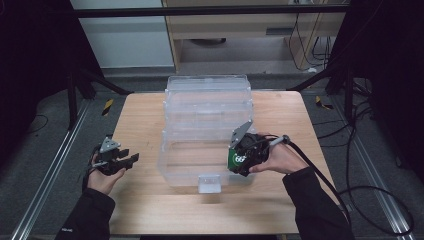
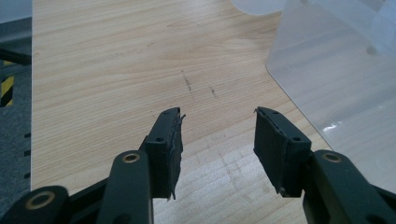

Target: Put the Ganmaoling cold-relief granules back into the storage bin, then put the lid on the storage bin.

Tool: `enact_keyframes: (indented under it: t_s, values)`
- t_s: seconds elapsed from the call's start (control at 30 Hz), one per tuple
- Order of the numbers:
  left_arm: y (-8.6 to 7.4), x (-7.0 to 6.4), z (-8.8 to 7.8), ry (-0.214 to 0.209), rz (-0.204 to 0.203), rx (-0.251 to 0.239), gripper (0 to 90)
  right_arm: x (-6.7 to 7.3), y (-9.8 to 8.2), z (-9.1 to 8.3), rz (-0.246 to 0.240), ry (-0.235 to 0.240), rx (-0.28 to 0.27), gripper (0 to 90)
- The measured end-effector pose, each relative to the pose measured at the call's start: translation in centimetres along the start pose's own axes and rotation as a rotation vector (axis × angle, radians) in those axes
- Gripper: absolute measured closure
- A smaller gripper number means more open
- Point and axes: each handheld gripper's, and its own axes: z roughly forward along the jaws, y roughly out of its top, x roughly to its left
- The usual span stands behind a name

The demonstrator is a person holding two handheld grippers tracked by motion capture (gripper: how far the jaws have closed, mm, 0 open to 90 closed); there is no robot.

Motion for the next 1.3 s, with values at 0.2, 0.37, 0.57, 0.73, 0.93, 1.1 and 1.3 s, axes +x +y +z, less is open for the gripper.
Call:
enact_keyframes:
  t_s: [0.2, 0.37, 0.57, 0.73, 0.93, 1.1, 1.3]
  values:
    - [0.1, -0.1, -0.1, -0.011, 0.007, -0.015, 51.8, 0.7, 0.4, 0.9, -0.007, 0.025, -0.004, 31.3]
    - [0.2, -0.2, -0.1, -0.011, -0.001, -0.014, 51.8, 0.9, 0.6, 1.5, -0.011, 0.046, 0.002, 32.8]
    - [0.2, -0.2, -0.1, -0.007, -0.004, -0.007, 50.3, 1.2, 0.8, 2.1, -0.013, 0.067, 0.008, 35.8]
    - [0.2, -0.3, 0.0, -0.004, 0.007, -0.012, 49.0, 1.4, 0.9, 2.6, -0.024, 0.074, 0.02, 37.1]
    - [0.3, -0.4, -0.2, 0.005, 0.006, -0.018, 48.1, 1.7, 1.6, 2.9, -0.049, 0.068, 0.033, 37.7]
    - [0.3, -0.4, -0.1, -0.002, 0.01, -0.015, 47.7, 1.7, 1.9, 3.3, -0.052, 0.075, 0.045, 40.2]
    - [0.4, -0.4, -0.3, -0.01, 0.002, -0.017, 47.3, 1.7, 1.9, 4.4, -0.06, 0.1, 0.07, 43.1]
